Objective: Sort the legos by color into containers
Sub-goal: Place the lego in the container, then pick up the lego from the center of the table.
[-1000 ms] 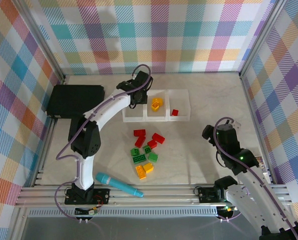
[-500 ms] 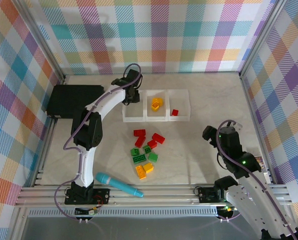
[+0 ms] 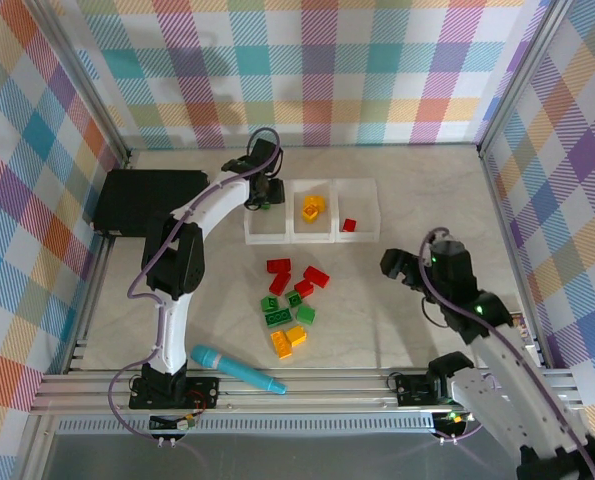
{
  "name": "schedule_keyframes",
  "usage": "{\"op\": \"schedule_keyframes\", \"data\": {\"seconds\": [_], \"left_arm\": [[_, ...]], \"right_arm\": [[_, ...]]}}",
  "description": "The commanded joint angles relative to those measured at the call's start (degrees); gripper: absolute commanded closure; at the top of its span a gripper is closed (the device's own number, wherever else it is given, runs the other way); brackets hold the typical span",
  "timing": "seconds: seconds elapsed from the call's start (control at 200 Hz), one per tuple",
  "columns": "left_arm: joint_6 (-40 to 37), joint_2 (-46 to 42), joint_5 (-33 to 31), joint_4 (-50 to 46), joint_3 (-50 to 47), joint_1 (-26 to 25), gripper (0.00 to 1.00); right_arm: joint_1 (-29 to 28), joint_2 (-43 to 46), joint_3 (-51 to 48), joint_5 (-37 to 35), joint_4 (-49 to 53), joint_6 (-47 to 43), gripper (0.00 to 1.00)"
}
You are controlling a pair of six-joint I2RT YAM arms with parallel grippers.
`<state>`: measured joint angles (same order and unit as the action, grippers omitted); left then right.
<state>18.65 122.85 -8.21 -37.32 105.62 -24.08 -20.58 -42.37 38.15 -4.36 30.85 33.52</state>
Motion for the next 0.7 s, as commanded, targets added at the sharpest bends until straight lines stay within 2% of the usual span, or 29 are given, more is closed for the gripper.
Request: {"op": "schedule_keyframes", "data": {"seconds": [0.0,0.095,0.15,0.28,0.415,0.47,0.535,0.695], "left_arm": [[-0.2,-5.3,2.5,2.6,-2.5,0.3,0.36],[-0.3,-8.0,3.6,2.4,-4.3,0.4,0.30],[-0.4,-10.1,3.9,2.8,-6.6,0.4,0.28],[-1.3,-16.3,4.5,4.0,-13.3,0.4,0.20],[-1.0,-25.2,3.3,7.7,-22.8,0.4,0.06],[-0.5,-30.0,3.2,10.5,-28.5,0.7,0.00],[0.2,-36.1,4.4,13.7,-34.3,1.7,0.00],[1.3,-48.0,7.9,16.9,-43.6,3.9,0.00]], "right_arm": [[0.2,-10.4,4.7,14.4,-2.1,-4.0,0.01],[0.0,-21.9,8.7,23.6,-1.9,-4.0,0.04],[-1.0,-27.1,10.7,25.5,-2.0,-4.6,0.05],[-5.4,-37.0,18.0,20.3,2.1,-10.5,0.05],[-10.0,-45.0,25.8,12.8,6.3,-18.5,0.06],[-11.6,-47.1,27.6,13.6,6.6,-22.6,0.06],[-13.2,-48.5,28.5,15.6,6.6,-27.1,0.08],[-17.6,-48.1,26.0,9.3,4.5,-41.1,0.08]]}}
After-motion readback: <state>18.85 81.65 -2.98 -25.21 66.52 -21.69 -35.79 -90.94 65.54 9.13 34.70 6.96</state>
